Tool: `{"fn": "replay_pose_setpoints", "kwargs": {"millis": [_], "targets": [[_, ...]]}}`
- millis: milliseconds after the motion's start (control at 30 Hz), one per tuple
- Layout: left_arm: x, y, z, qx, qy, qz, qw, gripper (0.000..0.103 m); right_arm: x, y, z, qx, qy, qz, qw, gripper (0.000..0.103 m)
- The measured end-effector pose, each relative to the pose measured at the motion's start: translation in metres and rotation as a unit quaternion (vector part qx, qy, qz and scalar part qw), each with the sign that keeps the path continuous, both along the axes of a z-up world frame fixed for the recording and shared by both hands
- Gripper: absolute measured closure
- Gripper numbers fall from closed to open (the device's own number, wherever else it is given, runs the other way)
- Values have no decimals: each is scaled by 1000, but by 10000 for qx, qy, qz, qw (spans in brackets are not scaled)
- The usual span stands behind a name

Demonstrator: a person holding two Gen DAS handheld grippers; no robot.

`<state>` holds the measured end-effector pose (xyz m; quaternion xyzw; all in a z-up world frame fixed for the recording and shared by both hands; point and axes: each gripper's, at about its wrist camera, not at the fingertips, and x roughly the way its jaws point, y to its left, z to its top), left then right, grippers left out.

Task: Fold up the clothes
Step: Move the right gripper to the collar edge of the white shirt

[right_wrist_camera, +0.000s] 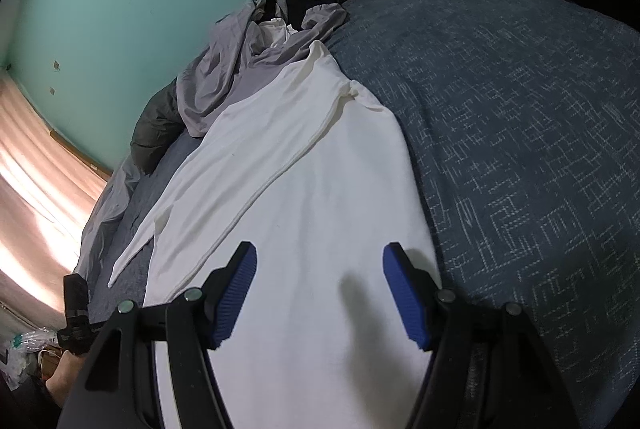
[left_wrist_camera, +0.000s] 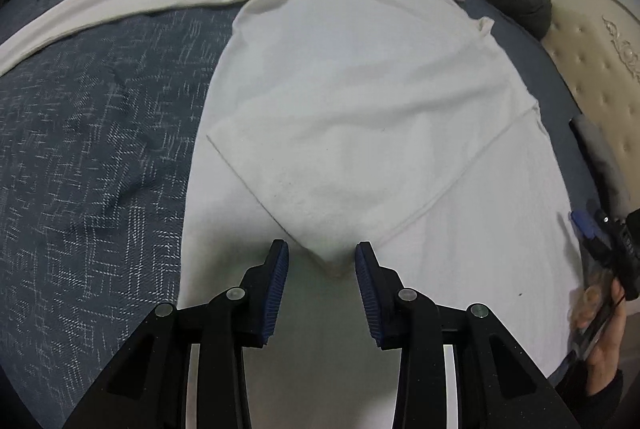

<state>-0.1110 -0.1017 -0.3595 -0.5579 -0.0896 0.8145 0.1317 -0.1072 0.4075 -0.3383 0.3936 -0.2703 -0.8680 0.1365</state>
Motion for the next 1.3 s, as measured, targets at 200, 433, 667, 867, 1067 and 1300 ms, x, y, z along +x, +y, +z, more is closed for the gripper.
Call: {"fn": "replay_pose_setpoints", "kwargs": {"millis": [200,433,667,867,1067,1300], "targets": [[-5,-2,25,107,342,3,9994,65,-3,-1,2,87,-27,46,9999,36],[-23,-5,25,345,427,12,9985,60,-28,-5,30,803,139,202,9965,36],[-41,5,14,440,550,-185,9973,53,-101,-27,36,2318,-196,910,9683,36],[-46,2,2,496,546,-274,9969,52,-152,-34,13,3494,-397,1239,9279,36],[-49,-5,-7,567,550,-313,9964,51,-180,-43,-2,3930,-485,1336,9085,36],[-48,3,-13,505,581,-463,9960,42,-208,-52,-17,4245,-544,1209,8957,36]]}}
